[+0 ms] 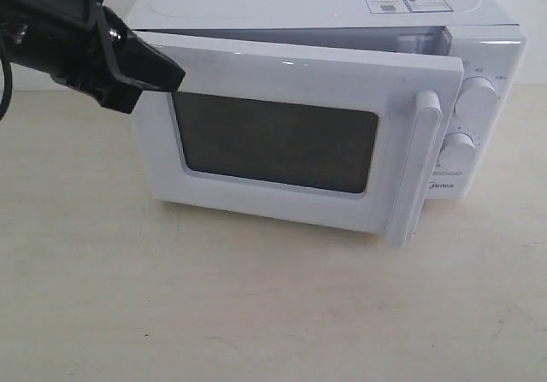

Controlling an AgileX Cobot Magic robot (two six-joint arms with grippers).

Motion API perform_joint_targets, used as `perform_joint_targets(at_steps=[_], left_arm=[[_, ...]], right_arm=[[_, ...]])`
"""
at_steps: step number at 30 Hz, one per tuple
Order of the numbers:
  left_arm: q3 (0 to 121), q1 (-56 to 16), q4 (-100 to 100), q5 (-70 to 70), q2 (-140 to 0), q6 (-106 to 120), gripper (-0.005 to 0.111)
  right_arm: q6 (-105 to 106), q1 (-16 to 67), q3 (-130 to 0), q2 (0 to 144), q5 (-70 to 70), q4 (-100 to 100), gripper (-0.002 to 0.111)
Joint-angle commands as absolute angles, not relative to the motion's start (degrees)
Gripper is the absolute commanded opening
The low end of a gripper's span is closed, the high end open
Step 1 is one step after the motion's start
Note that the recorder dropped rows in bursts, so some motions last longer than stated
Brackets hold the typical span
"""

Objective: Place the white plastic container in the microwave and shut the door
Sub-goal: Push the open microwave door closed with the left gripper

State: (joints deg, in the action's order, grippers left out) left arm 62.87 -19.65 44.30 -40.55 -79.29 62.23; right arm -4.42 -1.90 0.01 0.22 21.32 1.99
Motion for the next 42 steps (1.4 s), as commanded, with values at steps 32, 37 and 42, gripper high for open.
perform_joint_targets(at_steps=[32, 37, 42], left_arm=[[63.0, -20.0, 51.6, -46.8, -79.1, 62.6, 0.004], [63.0, -20.0, 51.6, -46.8, -78.7, 62.6, 0.004], [63.0, -20.0, 51.6, -46.5, -77.7, 62.6, 0.004]], right_arm=[[-34.4, -2.2, -2.0, 0.0, -49.6, -26.0, 0.001], [-20.3, -2.2, -23.6, 4.4, -15.9, -7.9, 0.001], [-18.2, -2.2, -48.3, 21.2, 23.1, 1.7, 0.001]])
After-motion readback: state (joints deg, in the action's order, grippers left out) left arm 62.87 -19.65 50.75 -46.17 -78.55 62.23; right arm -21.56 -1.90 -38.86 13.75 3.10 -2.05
